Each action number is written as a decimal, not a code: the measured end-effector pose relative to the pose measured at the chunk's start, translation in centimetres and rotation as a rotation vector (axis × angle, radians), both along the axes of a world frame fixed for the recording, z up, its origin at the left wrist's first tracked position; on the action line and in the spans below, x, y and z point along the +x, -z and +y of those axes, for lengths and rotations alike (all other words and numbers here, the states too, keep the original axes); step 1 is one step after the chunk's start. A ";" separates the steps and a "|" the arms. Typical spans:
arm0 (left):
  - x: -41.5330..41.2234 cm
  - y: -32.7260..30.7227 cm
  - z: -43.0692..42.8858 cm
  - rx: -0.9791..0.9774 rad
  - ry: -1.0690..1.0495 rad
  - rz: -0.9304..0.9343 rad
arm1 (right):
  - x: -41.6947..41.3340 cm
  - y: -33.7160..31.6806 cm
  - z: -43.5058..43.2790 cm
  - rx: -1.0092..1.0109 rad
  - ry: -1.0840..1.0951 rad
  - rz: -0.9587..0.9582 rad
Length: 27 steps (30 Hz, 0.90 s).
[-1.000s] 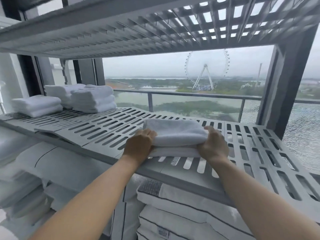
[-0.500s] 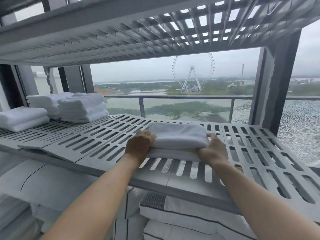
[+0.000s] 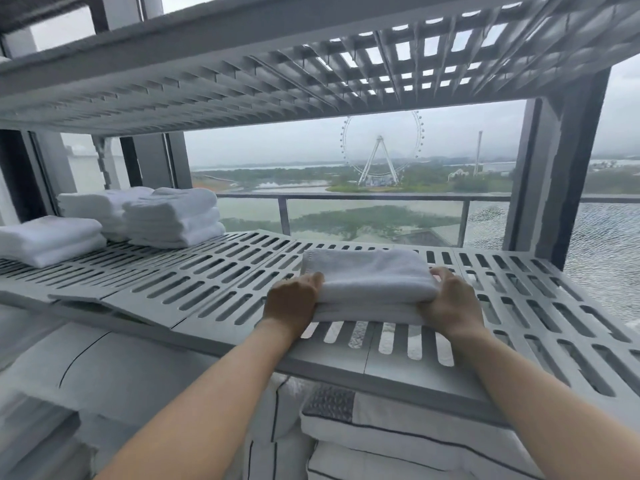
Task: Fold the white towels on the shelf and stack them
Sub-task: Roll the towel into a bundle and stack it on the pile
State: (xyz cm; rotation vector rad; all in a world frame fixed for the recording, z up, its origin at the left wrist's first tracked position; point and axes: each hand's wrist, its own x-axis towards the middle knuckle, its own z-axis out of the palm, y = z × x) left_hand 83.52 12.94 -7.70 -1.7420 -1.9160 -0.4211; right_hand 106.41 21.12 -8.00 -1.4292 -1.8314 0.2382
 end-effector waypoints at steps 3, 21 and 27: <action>-0.3 -0.1 -0.2 -0.043 -0.022 -0.021 | -0.3 -0.2 -0.5 0.061 0.008 -0.095; 4.0 -0.3 2.7 -0.151 0.251 -0.101 | -1.3 -0.2 -1.0 -0.032 -0.040 0.156; 4.6 -0.4 2.9 -0.232 0.257 -0.071 | 0.0 -0.1 -0.3 -0.011 0.102 0.041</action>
